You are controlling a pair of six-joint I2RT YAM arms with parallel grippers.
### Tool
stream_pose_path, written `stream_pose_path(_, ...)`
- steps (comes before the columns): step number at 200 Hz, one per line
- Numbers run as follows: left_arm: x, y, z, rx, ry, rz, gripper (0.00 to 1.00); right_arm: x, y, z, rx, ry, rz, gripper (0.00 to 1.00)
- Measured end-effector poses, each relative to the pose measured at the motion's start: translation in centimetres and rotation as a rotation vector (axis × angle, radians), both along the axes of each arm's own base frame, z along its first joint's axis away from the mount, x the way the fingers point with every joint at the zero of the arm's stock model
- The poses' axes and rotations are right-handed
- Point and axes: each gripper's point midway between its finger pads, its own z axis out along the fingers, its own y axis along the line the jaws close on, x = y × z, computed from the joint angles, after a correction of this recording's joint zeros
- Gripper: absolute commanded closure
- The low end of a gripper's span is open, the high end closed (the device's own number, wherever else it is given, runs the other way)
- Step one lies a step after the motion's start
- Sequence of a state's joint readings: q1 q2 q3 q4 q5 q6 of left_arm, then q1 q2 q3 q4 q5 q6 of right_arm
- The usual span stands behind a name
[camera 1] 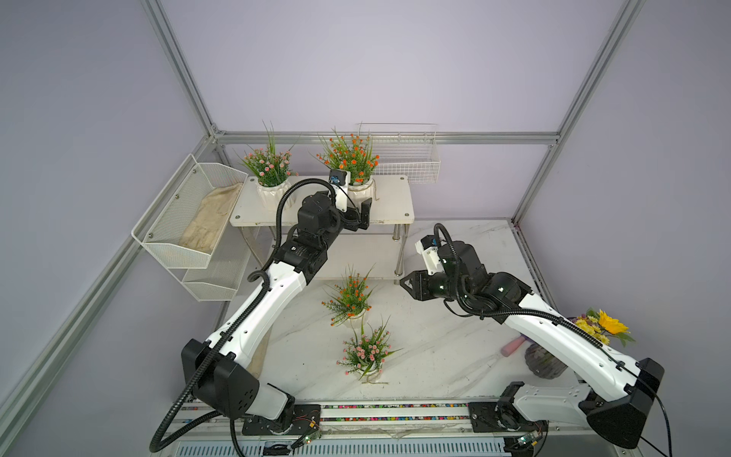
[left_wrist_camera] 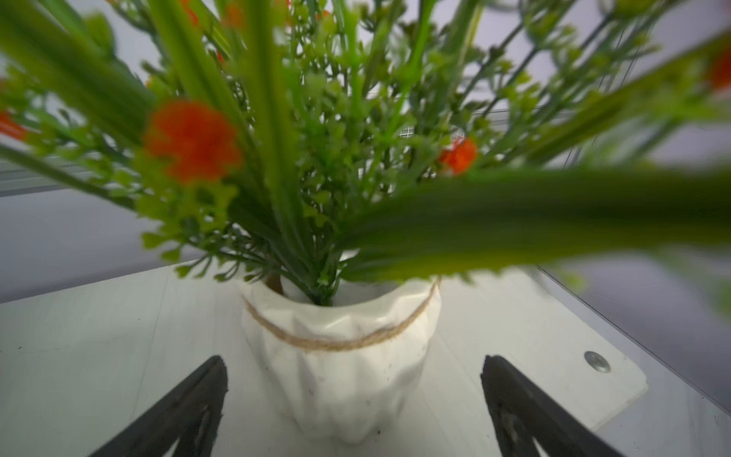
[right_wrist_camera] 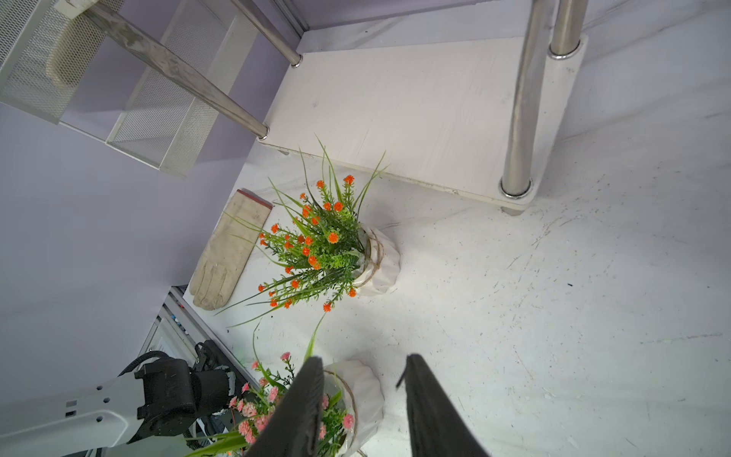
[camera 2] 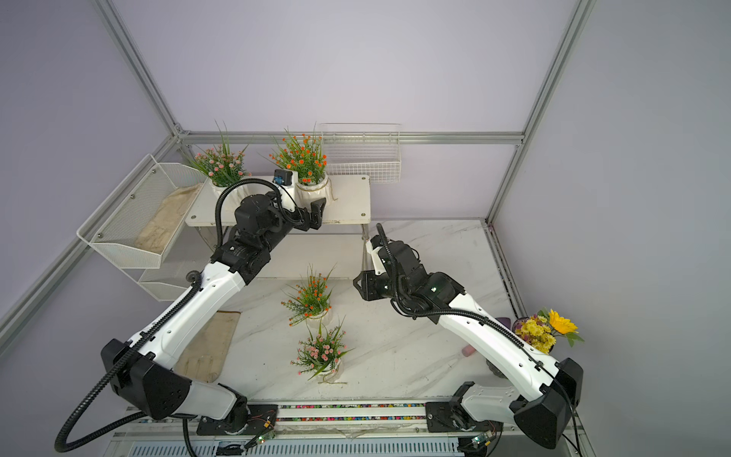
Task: Place the baby's breath potted plants on the rack by color
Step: Pick up the baby's breath potted plant from the rack.
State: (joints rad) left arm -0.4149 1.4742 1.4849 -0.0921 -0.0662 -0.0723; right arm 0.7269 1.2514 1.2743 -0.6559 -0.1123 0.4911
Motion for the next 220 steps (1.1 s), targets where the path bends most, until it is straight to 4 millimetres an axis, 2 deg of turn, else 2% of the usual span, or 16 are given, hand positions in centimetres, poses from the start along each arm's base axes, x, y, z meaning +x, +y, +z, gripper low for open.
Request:
stream_pose_path(29,0.7,0.1,-0.2,-0.023,0.0,-0.019,0.0,-0.1,-0.5,0.1,-0.004,-0.009,-0.014,0.62)
stream_pose_path(78,0.5,-0.5,1.4,-0.062,-0.053,-0.071,0.0,0.5,-1.4,0.1,-0.027,-0.023,-0.049,0.61)
stream_pose_path(94,0.5,-0.5,1.7,-0.073,-0.063,-0.079,0.0,1.4,-1.9,1.8,-0.016,-0.062,-0.067,0.62)
stream_pose_path(107,0.5,-0.5,1.9,-0.078,-0.071,-0.085,0.0,2.4,-2.2,4.4,0.013,-0.119,-0.083,0.64)
stream_pose_path(122,0.5,-0.5,2.2,-0.084,-0.079,-0.092,0.0,4.3,-2.4,8.1,0.065,-0.201,-0.106,0.67)
stream_pose_path(140,0.5,-0.6,2.4,-0.092,-0.087,-0.102,0.0,7.6,-2.6,12.1,0.13,-0.297,-0.135,0.67)
stream_pose_path(160,0.6,-0.7,2.3,-0.094,-0.087,-0.113,0.0,11.8,-2.0,14.4,0.17,-0.357,-0.142,0.67)
stream_pose_path(175,0.9,-0.8,2.0,-0.094,-0.083,-0.117,0.0,14.9,-1.3,14.3,0.173,-0.37,-0.139,0.68)
stream_pose_path(190,1.3,-0.9,1.5,-0.094,-0.076,-0.119,0.0,17.4,0.1,13.2,0.167,-0.363,-0.115,0.68)
stream_pose_path(211,1.8,-1.1,0.9,-0.101,-0.062,-0.123,0.0,19.8,1.3,10.9,0.156,-0.34,-0.091,0.68)
stream_pose_path(220,2.0,-1.3,0.6,-0.102,-0.059,-0.129,0.0,20.6,1.6,10.7,0.159,-0.35,-0.084,0.68)
